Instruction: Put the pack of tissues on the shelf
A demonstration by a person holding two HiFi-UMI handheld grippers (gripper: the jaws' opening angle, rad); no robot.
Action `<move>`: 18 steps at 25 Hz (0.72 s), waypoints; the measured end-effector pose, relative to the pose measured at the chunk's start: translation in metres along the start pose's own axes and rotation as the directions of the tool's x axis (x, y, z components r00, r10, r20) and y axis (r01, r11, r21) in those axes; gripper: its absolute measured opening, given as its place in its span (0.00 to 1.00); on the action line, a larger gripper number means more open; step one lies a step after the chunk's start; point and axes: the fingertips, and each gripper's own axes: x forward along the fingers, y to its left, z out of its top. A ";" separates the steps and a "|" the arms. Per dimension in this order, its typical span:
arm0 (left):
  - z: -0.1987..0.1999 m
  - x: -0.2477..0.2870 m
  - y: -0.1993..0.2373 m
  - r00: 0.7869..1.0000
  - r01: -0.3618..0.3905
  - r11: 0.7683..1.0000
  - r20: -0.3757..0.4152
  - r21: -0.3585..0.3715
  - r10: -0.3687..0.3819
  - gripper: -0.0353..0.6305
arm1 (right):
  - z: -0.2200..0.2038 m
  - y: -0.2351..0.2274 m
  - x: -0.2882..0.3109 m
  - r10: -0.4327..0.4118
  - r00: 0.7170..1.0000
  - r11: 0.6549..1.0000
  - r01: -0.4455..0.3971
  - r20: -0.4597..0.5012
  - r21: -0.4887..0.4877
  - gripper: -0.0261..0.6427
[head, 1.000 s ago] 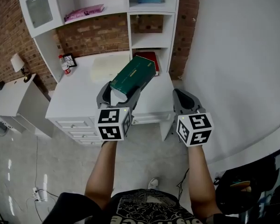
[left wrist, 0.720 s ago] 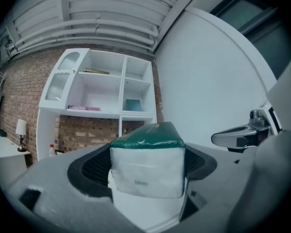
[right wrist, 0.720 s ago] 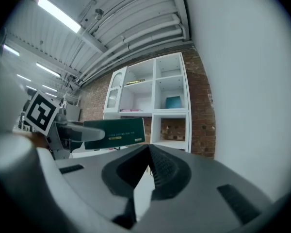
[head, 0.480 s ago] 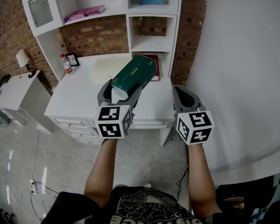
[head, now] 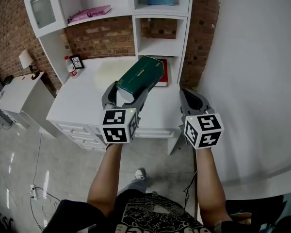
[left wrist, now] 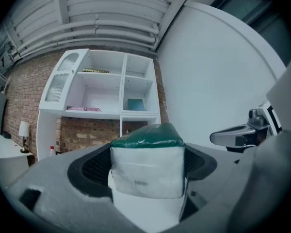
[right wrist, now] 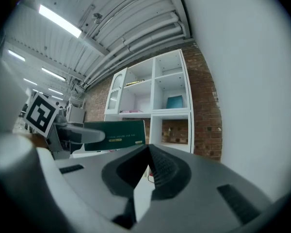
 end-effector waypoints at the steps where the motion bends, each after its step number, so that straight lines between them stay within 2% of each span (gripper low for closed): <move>1: 0.000 0.004 0.002 1.000 -0.002 1.000 0.001 0.000 0.002 0.71 | 0.000 -0.001 0.004 0.003 1.000 1.000 -0.003 -0.001 -0.003 0.04; 9: 0.002 0.049 0.012 1.000 0.003 1.000 0.026 0.001 -0.003 0.71 | 0.003 -0.019 0.048 0.018 1.000 1.000 -0.018 0.007 -0.018 0.04; 18: 0.004 0.132 0.039 0.999 0.016 1.000 0.040 0.014 -0.016 0.71 | 0.000 -0.050 0.127 0.022 1.000 0.999 -0.022 -0.006 -0.033 0.05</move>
